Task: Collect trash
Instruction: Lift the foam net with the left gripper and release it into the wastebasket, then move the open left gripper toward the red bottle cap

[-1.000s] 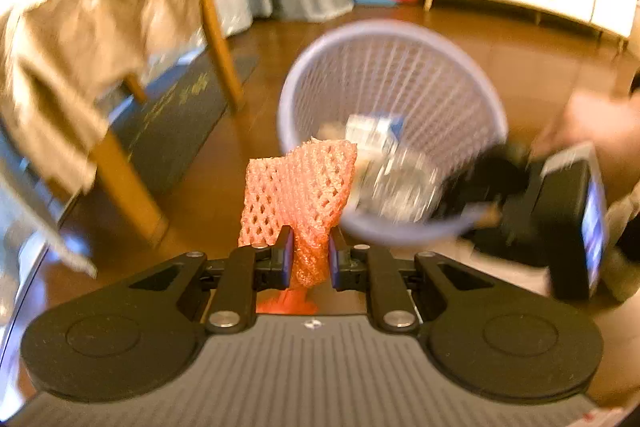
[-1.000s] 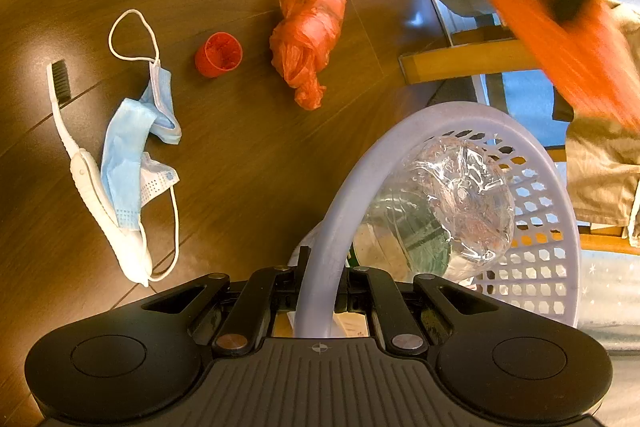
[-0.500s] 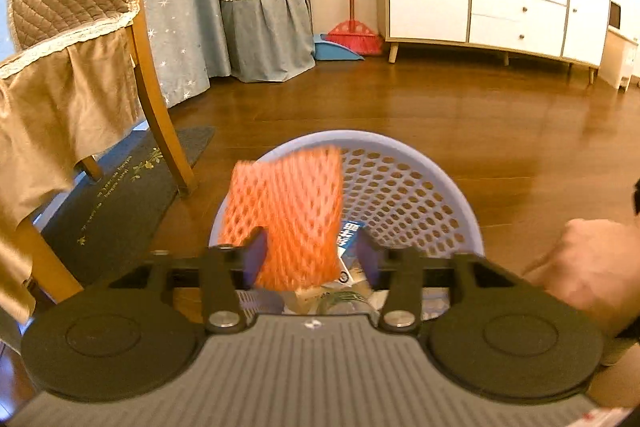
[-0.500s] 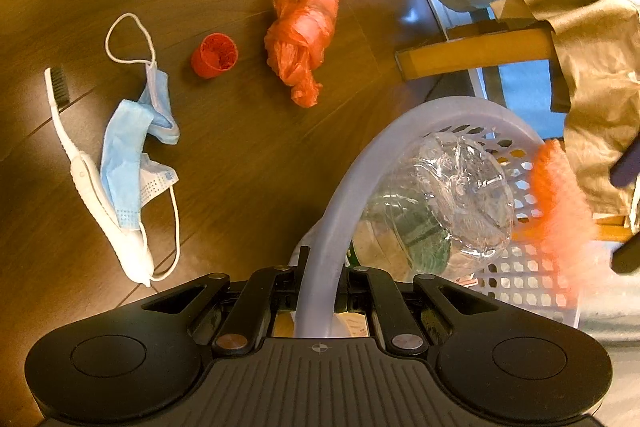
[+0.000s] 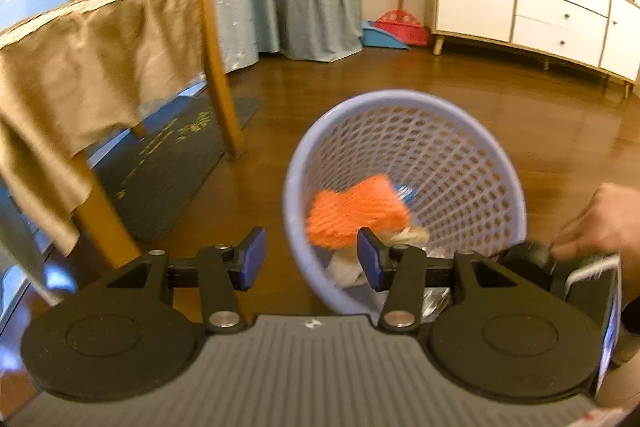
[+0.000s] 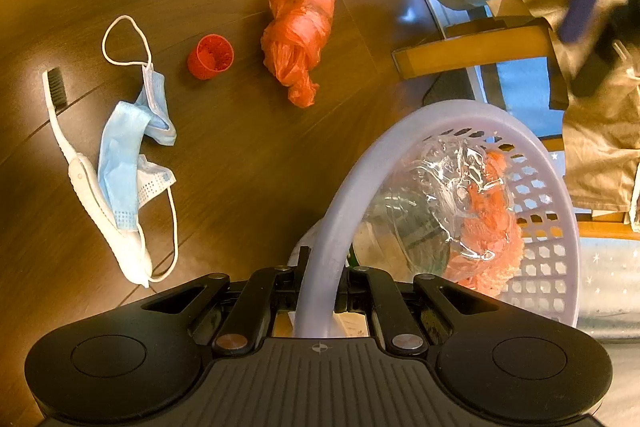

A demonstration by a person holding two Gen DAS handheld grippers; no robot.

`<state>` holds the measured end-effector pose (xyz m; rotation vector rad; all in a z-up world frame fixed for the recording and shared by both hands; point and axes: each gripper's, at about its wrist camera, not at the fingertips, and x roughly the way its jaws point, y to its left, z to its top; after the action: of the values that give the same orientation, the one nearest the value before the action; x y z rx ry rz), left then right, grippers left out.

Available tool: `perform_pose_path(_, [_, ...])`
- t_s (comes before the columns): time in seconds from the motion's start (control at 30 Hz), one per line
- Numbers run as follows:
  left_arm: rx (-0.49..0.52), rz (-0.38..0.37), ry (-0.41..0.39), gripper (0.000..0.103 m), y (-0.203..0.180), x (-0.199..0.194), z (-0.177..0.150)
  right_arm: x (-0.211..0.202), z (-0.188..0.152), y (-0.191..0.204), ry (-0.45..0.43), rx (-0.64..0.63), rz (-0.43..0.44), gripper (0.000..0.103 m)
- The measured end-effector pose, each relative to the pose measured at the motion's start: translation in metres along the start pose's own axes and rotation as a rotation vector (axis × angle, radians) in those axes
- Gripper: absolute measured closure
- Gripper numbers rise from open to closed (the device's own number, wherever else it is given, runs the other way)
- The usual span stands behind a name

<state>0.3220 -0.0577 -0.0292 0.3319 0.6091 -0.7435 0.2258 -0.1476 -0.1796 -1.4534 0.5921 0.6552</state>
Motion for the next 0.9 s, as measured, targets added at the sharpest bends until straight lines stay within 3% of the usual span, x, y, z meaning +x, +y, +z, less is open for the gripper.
perform_pose_path(0.27, [-0.015,0.073,0.111,0.053,0.016,-0.004,-0.059,0.001,0.001,-0.002,0.0,0.002,0.001,0.099])
perform_pose_path(0.6, [-0.046,0.07,0.267,0.053,0.009,0.0,-0.144,0.002,0.0,-0.001,0.0,-0.001,-0.001,0.099])
perform_pose_path(0.9, [-0.027,0.041,0.305,0.053,-0.004,0.019,-0.169,0.001,-0.001,-0.001,-0.001,-0.003,-0.002,0.099])
